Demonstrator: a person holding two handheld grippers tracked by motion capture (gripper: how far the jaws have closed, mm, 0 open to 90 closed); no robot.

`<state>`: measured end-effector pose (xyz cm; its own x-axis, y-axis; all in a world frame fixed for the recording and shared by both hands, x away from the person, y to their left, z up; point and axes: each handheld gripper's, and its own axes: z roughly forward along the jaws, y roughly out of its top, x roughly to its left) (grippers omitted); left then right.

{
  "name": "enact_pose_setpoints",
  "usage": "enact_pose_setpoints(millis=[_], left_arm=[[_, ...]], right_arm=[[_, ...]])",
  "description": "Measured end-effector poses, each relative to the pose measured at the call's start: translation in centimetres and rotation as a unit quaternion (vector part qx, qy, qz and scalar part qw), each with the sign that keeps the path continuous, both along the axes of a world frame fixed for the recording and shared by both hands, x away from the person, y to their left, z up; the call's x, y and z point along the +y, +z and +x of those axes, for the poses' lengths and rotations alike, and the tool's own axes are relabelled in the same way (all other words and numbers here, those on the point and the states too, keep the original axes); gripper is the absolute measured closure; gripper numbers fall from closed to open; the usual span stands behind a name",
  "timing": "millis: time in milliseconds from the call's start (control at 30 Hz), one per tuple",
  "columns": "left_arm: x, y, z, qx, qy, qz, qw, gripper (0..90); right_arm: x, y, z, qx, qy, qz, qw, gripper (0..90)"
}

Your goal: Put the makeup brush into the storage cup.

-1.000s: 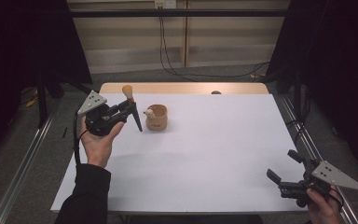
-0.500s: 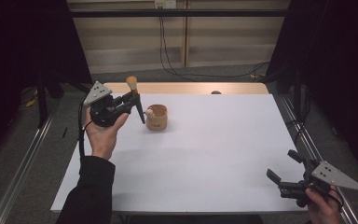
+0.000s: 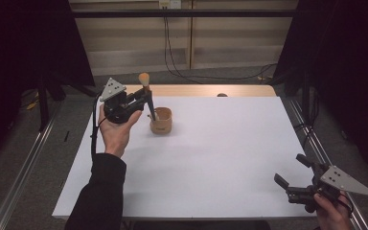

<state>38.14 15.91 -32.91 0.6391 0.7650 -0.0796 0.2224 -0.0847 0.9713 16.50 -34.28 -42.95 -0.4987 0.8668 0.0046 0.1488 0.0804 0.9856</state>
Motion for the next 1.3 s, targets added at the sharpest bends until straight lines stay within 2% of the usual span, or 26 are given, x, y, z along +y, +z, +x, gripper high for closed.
enact_pose_setpoints(millis=[133, 267, 367, 400, 467, 533, 567, 667, 700, 767, 833, 867, 933, 967, 1033, 1100, 1300], left_arm=[[-0.5, 0.0, 0.3, 0.003, -0.002, 0.004, 1.0, 72.5], [-1.1, 0.1, 0.8, 0.0, -0.006, 0.012, 0.9999, 72.5], [-1.5, 0.2, 1.3, 0.001, -0.008, 0.01, 0.9999, 72.5], [-1.5, 0.2, 1.4, 0.004, -0.002, 0.014, 0.9999, 72.5], [-1.6, 0.0, 1.8, 0.011, -0.003, 0.006, 0.9999, 72.5], [-1.7, -0.1, 1.9, 0.01, 0.003, 0.014, 0.9998, 72.5], [-1.7, -0.2, 2.1, 0.012, -0.005, 0.008, 0.9999, 72.5], [-1.8, -0.4, 2.5, 0.01, 0.0, 0.018, 0.9998, 72.5], [-1.8, -0.5, 2.7, 0.009, -0.003, 0.015, 0.9998, 72.5], [-2.0, -0.7, 2.9, 0.007, 0.004, 0.023, 0.9997, 72.5], [-1.9, -0.9, 3.3, 0.01, 0.003, 0.019, 0.9998, 72.5], [-2.0, -0.9, 3.4, 0.009, 0.007, 0.026, 0.9996, 72.5], [-2.2, -1.0, 3.7, 0.012, 0.007, 0.022, 0.9996, 72.4], [-2.3, -1.0, 3.8, 0.012, 0.009, 0.028, 0.9995, 72.5], [-2.5, -1.1, 3.9, 0.015, 0.01, 0.023, 0.9996, 72.5], [-2.6, -1.3, 4.1, 0.015, 0.01, 0.03, 0.9994, 72.4], [-2.8, -2.0, 4.8, 0.02, 0.017, 0.029, 0.9992, 72.5]], right_arm=[[0.0, 0.0, -0.1, 0.001, -0.006, 0.005, 1.0, 0.0], [0.0, 0.0, -0.1, 0.0, -0.001, 0.001, 1.0, 0.0], [0.0, 0.0, -0.1, 0.0, -0.004, 0.003, 1.0, 0.0], [0.0, 0.0, -0.1, 0.001, -0.003, 0.002, 1.0, 0.0], [0.0, 0.0, -0.1, 0.002, -0.006, 0.005, 1.0, 0.0], [0.0, 0.0, -0.1, 0.001, -0.005, 0.002, 1.0, 0.0], [0.0, 0.0, -0.1, 0.002, -0.006, 0.002, 1.0, 0.0], [0.0, 0.0, -0.1, 0.002, -0.006, 0.002, 1.0, 0.0], [0.0, 0.0, -0.2, 0.003, -0.004, 0.002, 1.0, 0.0], [0.0, 0.0, -0.2, 0.003, -0.006, 0.003, 1.0, 0.0], [0.0, 0.0, -0.2, 0.002, -0.006, 0.003, 1.0, 0.0], [0.0, 0.0, -0.1, 0.001, -0.006, 0.002, 1.0, 0.0], [0.0, 0.0, -0.1, 0.001, -0.006, 0.003, 1.0, 0.0], [0.0, 0.0, -0.2, 0.002, -0.004, 0.002, 1.0, 0.0], [0.0, 0.0, -0.2, 0.002, -0.004, 0.003, 1.0, 0.0], [-0.1, 0.0, -0.1, -0.001, -0.004, 0.003, 1.0, 0.0], [-0.1, 0.0, -0.1, 0.0, -0.004, 0.002, 1.0, 0.0]])
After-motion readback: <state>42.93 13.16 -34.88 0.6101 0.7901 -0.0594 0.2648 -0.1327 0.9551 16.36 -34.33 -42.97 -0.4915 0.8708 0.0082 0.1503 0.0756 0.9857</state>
